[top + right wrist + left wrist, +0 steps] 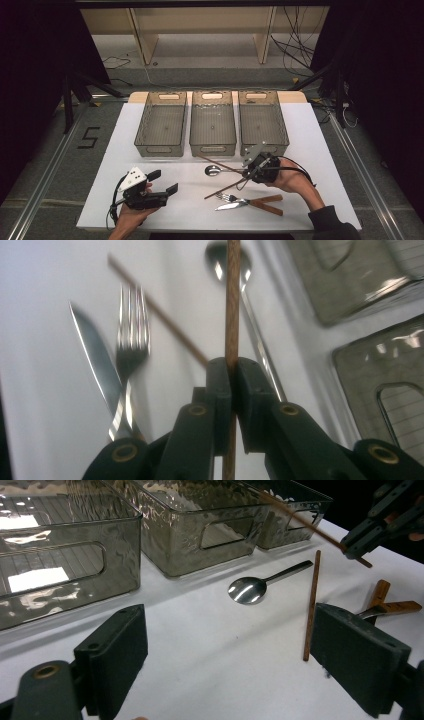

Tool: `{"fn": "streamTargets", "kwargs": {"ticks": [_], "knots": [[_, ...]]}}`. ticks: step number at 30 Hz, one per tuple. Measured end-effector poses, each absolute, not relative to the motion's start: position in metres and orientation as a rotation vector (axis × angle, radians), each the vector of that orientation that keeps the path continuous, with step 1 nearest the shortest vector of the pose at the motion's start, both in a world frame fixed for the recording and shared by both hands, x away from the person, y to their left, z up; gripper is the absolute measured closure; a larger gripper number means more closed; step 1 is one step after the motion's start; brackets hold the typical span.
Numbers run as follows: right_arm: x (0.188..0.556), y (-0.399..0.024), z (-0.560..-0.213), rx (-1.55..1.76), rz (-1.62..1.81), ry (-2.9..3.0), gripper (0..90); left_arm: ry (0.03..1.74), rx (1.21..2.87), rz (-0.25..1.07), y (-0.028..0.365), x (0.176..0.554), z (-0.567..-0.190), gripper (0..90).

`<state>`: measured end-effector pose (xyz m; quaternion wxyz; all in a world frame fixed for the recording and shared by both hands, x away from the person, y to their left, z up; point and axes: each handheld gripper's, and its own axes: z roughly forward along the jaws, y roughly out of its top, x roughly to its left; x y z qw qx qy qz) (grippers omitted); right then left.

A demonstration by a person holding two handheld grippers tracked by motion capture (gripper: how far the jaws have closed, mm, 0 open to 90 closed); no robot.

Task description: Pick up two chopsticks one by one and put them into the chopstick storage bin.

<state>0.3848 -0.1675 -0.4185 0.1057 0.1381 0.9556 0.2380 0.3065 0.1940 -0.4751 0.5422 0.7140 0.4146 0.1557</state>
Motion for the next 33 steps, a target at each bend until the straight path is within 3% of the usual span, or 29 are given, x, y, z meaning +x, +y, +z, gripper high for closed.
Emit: {"fn": "streamTargets", "kwargs": {"ticks": [9, 24, 33], "knots": [[0.366, -0.147, -0.416, 0.731, 1.113, 2.701, 85.3, 0.990, 1.683, 0.265, 0.166, 0.315, -0.453, 17.8], [0.343, -0.126, -0.423, 0.896, 1.321, 2.483, 85.1, 0.992, 1.667, 0.153, 0.121, 0.345, -0.420, 26.7], [0.338, -0.118, -0.429, 0.919, 1.367, 2.444, 85.0, 1.016, 1.657, 0.040, 0.111, 0.354, -0.423, 45.9]]}}
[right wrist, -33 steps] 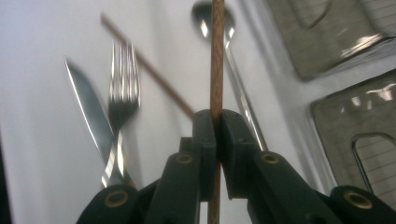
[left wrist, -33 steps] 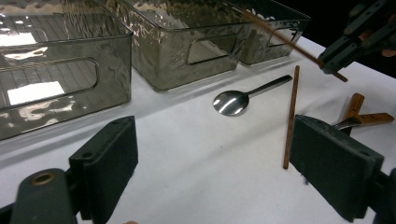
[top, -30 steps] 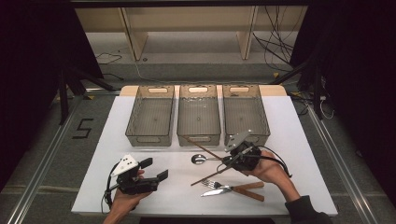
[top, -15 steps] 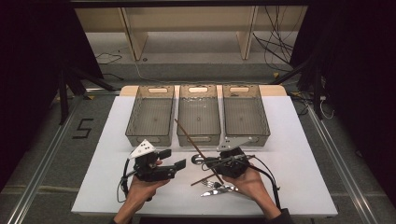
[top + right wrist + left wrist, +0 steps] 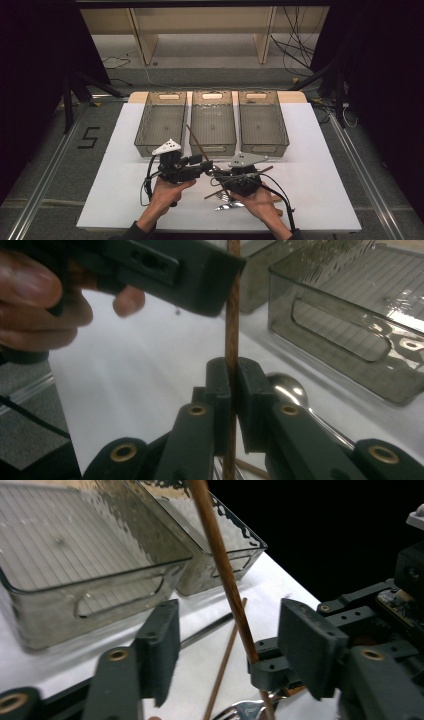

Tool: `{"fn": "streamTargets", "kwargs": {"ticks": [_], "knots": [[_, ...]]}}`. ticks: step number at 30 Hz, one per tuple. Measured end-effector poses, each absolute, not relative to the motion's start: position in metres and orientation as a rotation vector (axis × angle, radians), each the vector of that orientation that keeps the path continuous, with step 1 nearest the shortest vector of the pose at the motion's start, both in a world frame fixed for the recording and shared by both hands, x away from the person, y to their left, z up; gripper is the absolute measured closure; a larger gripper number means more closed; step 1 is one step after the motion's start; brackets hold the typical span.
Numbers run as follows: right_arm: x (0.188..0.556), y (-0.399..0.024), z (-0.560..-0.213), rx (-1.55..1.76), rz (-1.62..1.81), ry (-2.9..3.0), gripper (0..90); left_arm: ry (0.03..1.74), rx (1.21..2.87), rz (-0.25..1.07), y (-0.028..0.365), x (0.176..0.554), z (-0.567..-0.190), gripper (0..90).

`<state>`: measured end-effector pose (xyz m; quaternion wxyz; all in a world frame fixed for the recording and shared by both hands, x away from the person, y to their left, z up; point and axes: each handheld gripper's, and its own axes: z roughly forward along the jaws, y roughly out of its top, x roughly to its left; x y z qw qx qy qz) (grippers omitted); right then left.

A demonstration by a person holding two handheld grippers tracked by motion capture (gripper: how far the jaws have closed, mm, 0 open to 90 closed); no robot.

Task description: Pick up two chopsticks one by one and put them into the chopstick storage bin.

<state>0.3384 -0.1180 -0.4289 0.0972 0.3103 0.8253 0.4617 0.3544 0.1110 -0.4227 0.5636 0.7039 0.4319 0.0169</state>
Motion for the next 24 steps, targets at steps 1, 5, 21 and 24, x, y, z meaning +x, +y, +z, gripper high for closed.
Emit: {"fn": "streamTargets", "kwargs": {"ticks": [1, 5, 21, 24], "knots": [[0.3378, -0.1164, -0.4297, 0.920, 1.381, 2.443, 85.0, 1.018, 1.660, 0.028, 0.1113, 0.3545, -0.4237, 49.7], [0.3360, -0.1146, -0.4296, 0.918, 1.397, 2.425, 85.0, 1.015, 1.648, -0.002, 0.1119, 0.3550, -0.4259, 55.8], [0.3339, -0.1115, -0.4323, 0.932, 1.434, 2.414, 84.8, 1.003, 1.619, -0.086, 0.1123, 0.3571, -0.4304, 70.0], [0.3336, -0.1119, -0.4313, 0.936, 1.438, 2.406, 84.8, 0.999, 1.618, -0.097, 0.1122, 0.3573, -0.4305, 72.1]]}}
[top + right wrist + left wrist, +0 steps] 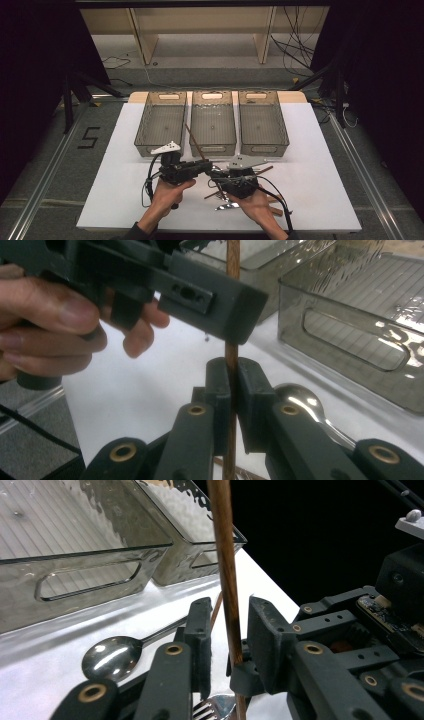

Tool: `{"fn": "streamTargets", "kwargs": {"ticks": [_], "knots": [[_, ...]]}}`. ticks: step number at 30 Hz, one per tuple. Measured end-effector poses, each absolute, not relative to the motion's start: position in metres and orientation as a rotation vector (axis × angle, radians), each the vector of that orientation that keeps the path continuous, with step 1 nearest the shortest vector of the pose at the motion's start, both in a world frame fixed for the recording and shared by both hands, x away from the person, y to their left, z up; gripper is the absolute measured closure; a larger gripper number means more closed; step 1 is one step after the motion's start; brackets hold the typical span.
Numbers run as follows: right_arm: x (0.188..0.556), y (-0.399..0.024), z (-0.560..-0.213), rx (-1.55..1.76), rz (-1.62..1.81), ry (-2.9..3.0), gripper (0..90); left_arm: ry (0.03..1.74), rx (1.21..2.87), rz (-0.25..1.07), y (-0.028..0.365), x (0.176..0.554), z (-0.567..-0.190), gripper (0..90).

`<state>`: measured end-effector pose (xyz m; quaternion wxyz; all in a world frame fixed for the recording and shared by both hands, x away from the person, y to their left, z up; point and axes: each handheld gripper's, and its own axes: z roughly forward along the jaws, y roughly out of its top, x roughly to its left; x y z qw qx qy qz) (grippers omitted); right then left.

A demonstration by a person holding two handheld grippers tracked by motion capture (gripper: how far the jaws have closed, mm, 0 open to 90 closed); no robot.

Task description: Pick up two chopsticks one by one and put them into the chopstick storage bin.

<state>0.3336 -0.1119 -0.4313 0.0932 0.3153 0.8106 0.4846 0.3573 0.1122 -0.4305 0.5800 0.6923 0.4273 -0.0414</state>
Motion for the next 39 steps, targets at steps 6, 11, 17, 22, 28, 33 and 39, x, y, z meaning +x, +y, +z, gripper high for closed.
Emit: {"fn": "streamTargets", "kwargs": {"ticks": [6, 11, 17, 22, 28, 33, 39], "knots": [[0.333, -0.112, -0.432, 0.934, 1.443, 2.405, 84.6, 0.994, 1.608, -0.113, 0.112, 0.357, -0.432, 80.8], [0.331, -0.111, -0.430, 0.923, 1.443, 2.398, 80.0, 0.983, 1.604, -0.141, 0.114, 0.358, -0.430, 84.4], [0.328, -0.121, -0.428, 0.900, 1.459, 2.415, 67.7, 0.958, 1.631, -0.111, 0.132, 0.364, -0.418, 84.6], [0.323, -0.154, -0.433, 0.958, 1.461, 2.403, 48.8, 0.978, 1.668, -0.075, 0.160, 0.378, -0.404, 84.6], [0.321, -0.176, -0.435, 0.997, 1.441, 2.361, 37.2, 1.019, 1.709, -0.008, 0.188, 0.398, -0.384, 84.6], [0.320, -0.190, -0.436, 1.008, 1.440, 2.321, 33.6, 1.062, 1.695, 0.041, 0.206, 0.417, -0.367, 84.6], [0.318, -0.199, -0.440, 1.039, 1.431, 2.312, 31.3, 1.102, 1.692, 0.099, 0.223, 0.439, -0.350, 84.6]]}}
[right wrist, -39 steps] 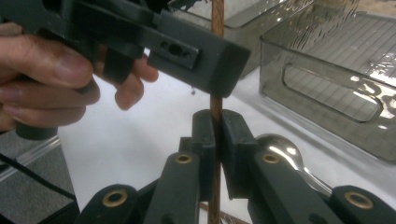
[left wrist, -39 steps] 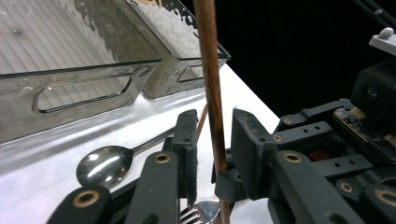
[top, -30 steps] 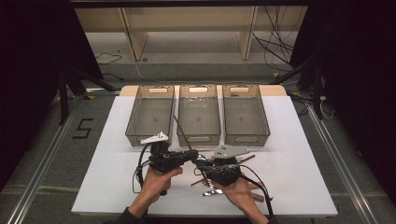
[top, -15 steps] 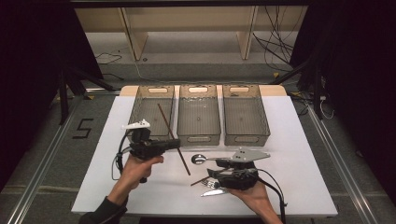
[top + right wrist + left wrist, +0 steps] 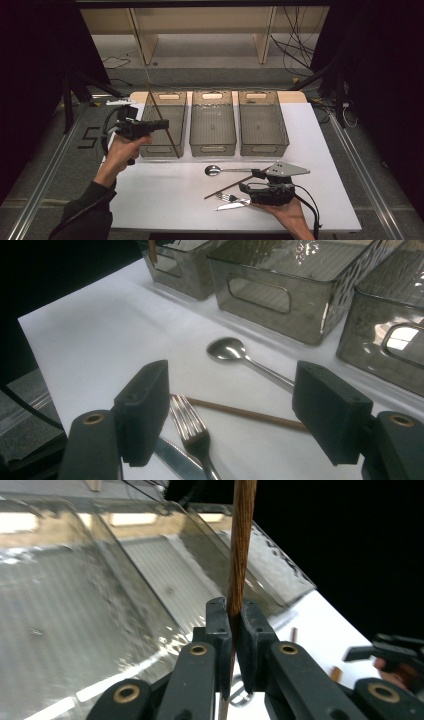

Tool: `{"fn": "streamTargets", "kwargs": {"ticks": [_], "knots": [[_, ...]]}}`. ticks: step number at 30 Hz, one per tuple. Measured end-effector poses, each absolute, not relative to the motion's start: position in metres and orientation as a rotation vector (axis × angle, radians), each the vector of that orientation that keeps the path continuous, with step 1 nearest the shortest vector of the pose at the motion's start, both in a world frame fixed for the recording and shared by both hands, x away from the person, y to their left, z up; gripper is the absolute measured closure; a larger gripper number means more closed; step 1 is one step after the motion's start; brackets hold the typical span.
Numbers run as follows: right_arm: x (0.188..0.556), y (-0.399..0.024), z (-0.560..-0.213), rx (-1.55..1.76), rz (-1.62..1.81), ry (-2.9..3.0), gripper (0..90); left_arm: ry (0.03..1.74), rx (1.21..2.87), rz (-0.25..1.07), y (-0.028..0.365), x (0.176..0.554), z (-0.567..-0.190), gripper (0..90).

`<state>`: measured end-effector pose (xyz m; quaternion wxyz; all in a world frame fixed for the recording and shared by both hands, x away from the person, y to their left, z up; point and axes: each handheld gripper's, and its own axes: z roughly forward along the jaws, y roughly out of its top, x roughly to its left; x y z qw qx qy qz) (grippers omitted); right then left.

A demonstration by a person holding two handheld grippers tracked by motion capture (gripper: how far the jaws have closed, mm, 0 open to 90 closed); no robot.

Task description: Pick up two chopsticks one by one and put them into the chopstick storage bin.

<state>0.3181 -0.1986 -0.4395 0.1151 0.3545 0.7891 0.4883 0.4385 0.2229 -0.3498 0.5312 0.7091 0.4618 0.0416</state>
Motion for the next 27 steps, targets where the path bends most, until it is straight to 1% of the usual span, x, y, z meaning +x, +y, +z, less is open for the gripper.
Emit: {"fn": "streamTargets", "kwargs": {"ticks": [7, 16, 23, 27], "knots": [[0.317, -0.204, -0.440, 1.055, 1.438, 2.296, 28.0, 1.142, 1.689, 0.145, 0.234, 0.459, -0.341, 84.6], [0.317, -0.211, -0.442, 1.060, 1.436, 2.288, 24.8, 1.198, 1.640, 0.207, 0.245, 0.480, -0.338, 84.7], [0.317, -0.212, -0.443, 1.062, 1.435, 2.285, 23.5, 1.240, 1.644, 0.219, 0.246, 0.496, -0.346, 84.6], [0.316, -0.212, -0.443, 1.063, 1.436, 2.286, 22.9, 1.258, 1.657, 0.203, 0.241, 0.502, -0.355, 84.6]]}}
